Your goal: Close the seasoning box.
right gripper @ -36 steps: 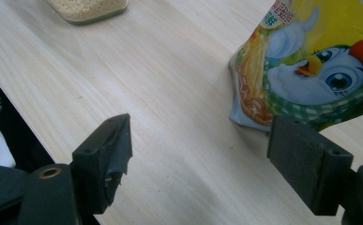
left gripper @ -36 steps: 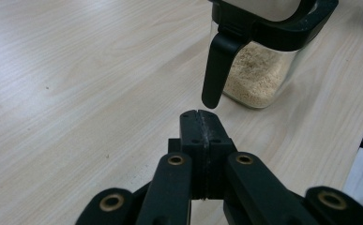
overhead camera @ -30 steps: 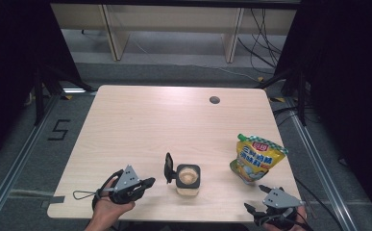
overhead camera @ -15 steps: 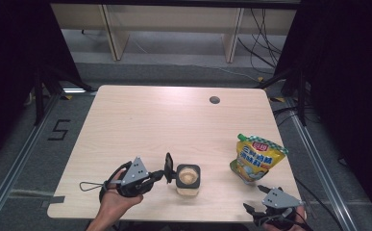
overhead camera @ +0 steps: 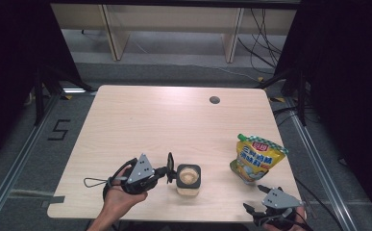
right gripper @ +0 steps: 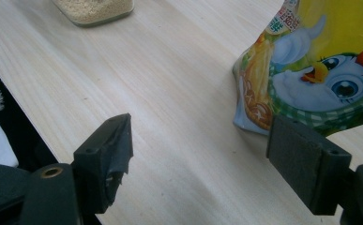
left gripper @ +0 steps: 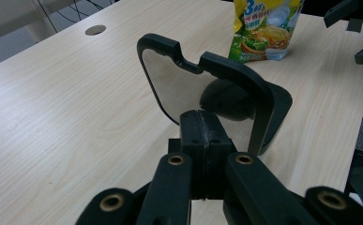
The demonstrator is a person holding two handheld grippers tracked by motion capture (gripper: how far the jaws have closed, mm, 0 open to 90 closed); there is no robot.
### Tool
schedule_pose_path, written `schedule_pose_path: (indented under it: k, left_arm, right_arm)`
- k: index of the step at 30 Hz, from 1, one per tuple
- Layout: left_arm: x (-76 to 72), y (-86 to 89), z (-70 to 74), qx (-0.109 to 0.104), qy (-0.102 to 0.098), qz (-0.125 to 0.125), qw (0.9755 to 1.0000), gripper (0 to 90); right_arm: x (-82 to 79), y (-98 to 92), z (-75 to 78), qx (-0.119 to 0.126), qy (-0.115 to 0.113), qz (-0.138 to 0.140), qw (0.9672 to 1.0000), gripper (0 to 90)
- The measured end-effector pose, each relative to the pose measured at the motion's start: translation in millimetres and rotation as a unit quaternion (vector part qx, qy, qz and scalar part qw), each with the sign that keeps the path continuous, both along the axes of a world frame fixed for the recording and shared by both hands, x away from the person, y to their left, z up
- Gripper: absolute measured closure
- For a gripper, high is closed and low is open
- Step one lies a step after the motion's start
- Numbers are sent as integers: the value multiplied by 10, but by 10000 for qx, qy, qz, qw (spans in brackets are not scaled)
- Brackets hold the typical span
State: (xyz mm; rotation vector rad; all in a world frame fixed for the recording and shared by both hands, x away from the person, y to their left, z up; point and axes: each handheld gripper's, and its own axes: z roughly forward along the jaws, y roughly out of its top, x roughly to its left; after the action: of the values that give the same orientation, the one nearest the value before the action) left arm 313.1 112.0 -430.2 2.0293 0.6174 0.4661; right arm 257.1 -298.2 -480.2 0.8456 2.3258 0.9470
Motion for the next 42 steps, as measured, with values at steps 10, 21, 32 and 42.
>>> schedule_pose_path:
  k: [10, 21, 32, 42]
  left_arm:
    - [16, -122, 1, 23, 13, -142, 9999, 892]
    - [25, -313, -66, -4, 94, -400, 9992, 888]
    - [35, -383, -164, -2, 294, -430, 9986, 873]
    - [38, -305, -79, -461, 395, -524, 9968, 613]
  right_arm:
    - [1, 8, -7, 8, 16, 22, 10000, 240]
    - [-5, 13, -3, -27, -8, 51, 10000, 242]
    - [-3, 15, -10, -53, -21, 103, 9999, 243]
    - [1, 18, -14, -63, -20, 141, 9999, 243]
